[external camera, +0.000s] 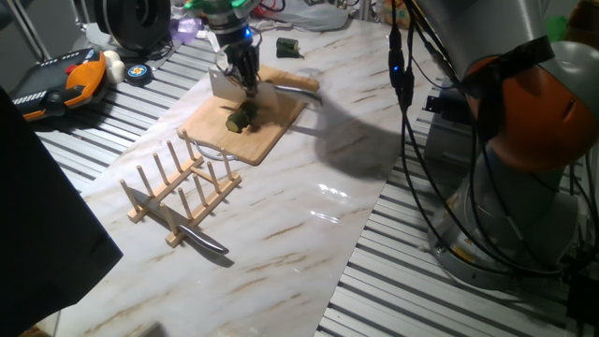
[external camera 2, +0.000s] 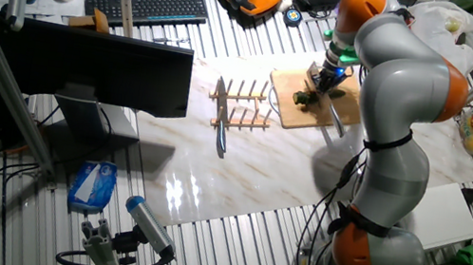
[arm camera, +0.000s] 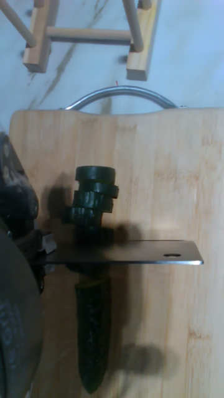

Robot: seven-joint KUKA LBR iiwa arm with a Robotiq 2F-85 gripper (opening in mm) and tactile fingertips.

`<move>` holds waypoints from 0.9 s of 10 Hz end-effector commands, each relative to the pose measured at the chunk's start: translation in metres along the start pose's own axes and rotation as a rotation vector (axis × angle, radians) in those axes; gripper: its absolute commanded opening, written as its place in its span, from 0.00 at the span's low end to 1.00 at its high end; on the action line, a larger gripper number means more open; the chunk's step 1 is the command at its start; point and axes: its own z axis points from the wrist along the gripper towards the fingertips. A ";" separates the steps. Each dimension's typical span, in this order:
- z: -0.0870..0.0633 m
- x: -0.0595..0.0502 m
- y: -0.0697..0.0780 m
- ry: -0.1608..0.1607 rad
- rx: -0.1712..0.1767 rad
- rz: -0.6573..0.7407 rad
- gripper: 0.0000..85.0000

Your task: Cut the cucumber into segments

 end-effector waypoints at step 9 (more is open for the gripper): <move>0.005 -0.001 -0.020 0.005 0.017 -0.020 0.01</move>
